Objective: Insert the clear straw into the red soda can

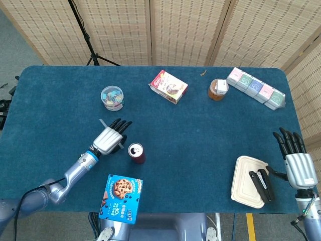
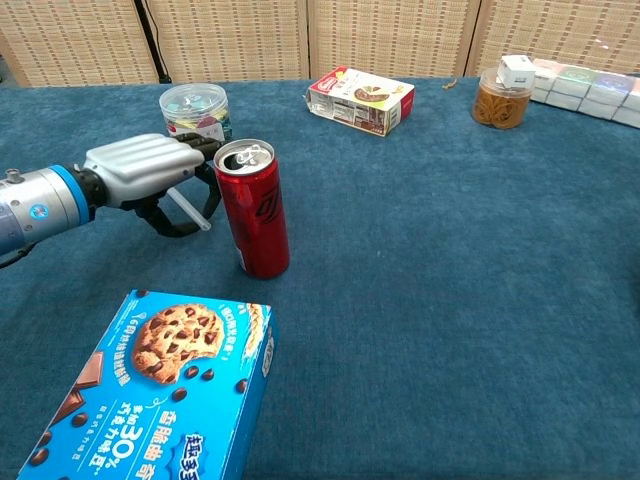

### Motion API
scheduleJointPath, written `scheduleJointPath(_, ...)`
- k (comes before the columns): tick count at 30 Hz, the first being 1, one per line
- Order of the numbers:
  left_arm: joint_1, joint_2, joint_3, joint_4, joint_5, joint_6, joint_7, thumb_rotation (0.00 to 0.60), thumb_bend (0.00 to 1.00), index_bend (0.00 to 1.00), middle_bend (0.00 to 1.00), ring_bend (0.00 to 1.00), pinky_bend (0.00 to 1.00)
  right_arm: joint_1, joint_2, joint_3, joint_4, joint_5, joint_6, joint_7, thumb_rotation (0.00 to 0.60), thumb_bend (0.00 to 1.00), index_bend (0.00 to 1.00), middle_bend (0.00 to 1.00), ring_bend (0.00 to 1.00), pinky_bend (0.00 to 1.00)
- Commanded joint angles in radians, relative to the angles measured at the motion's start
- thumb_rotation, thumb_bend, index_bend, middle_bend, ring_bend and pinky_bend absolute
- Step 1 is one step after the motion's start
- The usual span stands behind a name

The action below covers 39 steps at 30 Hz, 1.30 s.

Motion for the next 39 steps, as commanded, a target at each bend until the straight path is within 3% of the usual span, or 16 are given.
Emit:
scheduleJointPath(1,0.009,0.031,-0.002,-0.035,0.006,0.032,-0.02,0.6,0.35,0.59,0.0,0.0,0.0,0.0,-0.001,-0.001,-0.001,0.0,-0.002,-0.003,0.6,0.0,0.0,0.0,0.0,0.0)
scheduleJointPath(11,0.048,0.213,-0.02,-0.252,0.046,0.18,-0.12,0.6,0.35,0.6,0.0,0.0,0.0,-0.001,-0.002,-0.002,-0.003,-0.001,-0.007,-0.009,0.6,0.0,0.0,0.0,0.0,0.0)
scheduleJointPath(17,0.08,0.372,-0.025,-0.412,0.075,0.265,-0.264,0.6,0.35,0.6,0.0,0.0,0.0,0.0,-0.011,-0.003,0.002,-0.009,-0.001,-0.024,0.6,0.0,0.0,0.0,0.0,0.0)
scheduleJointPath(22,0.086,0.503,-0.007,-0.533,0.116,0.289,-0.495,0.6,0.35,0.6,0.0,0.0,0.0,0.001,-0.016,-0.006,0.005,-0.007,-0.011,-0.028,0.6,0.0,0.0,0.0,0.0,0.0)
scheduleJointPath(23,0.088,0.547,-0.002,-0.568,0.133,0.308,-0.601,0.6,0.35,0.6,0.0,0.0,0.0,0.003,-0.017,-0.007,0.006,-0.008,-0.014,-0.031,0.6,0.0,0.0,0.0,0.0,0.0)
scheduleJointPath(29,0.067,0.679,0.046,-0.604,0.263,0.367,-0.946,0.6,0.35,0.6,0.0,0.0,0.0,0.004,-0.027,-0.008,0.011,-0.007,-0.02,-0.042,0.6,0.0,0.0,0.0,0.0,0.0)
scheduleJointPath(39,0.033,0.782,0.106,-0.625,0.413,0.476,-1.239,0.6,0.35,0.6,0.0,0.0,0.0,0.008,-0.037,-0.011,0.018,-0.006,-0.032,-0.054,0.6,0.0,0.0,0.0,0.0,0.0)
